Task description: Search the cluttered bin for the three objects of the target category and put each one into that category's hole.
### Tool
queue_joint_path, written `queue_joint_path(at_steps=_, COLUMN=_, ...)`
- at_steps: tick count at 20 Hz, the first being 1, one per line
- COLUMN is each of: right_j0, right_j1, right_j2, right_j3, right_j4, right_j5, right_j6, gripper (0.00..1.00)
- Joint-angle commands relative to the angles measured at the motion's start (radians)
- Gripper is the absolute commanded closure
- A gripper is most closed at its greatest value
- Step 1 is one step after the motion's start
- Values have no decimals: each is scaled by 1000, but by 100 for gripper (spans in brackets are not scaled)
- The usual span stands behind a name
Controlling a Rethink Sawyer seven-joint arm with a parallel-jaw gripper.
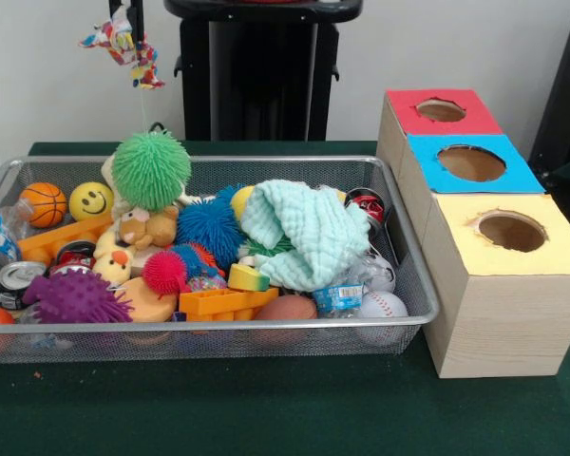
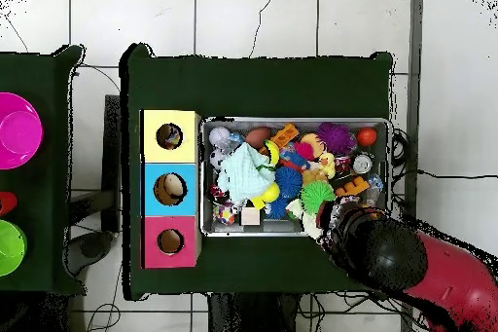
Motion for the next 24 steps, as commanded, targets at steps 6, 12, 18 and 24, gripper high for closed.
queue_joint_path(at_steps=6, right_j0=-10, right_j1=22, right_j2=42, right_j3=-71, right_j4=-54, right_j5=251, right_j6=-82, gripper=100)
queue_joint_path(at_steps=12, right_j0=-23, right_j1=10, right_j2=47, right_j3=-28, right_j4=-51, right_j5=184, right_j6=-70, gripper=100)
queue_joint_path(at_steps=18, right_j0=-23, right_j1=12, right_j2=52, right_j3=-24, right_j4=-49, right_j5=180, right_j6=-69, gripper=0)
queue_joint_path(at_steps=24, right_j0=-22, right_j1=16, right_j2=49, right_j3=-24, right_j4=-57, right_j5=174, right_j6=-65, gripper=100)
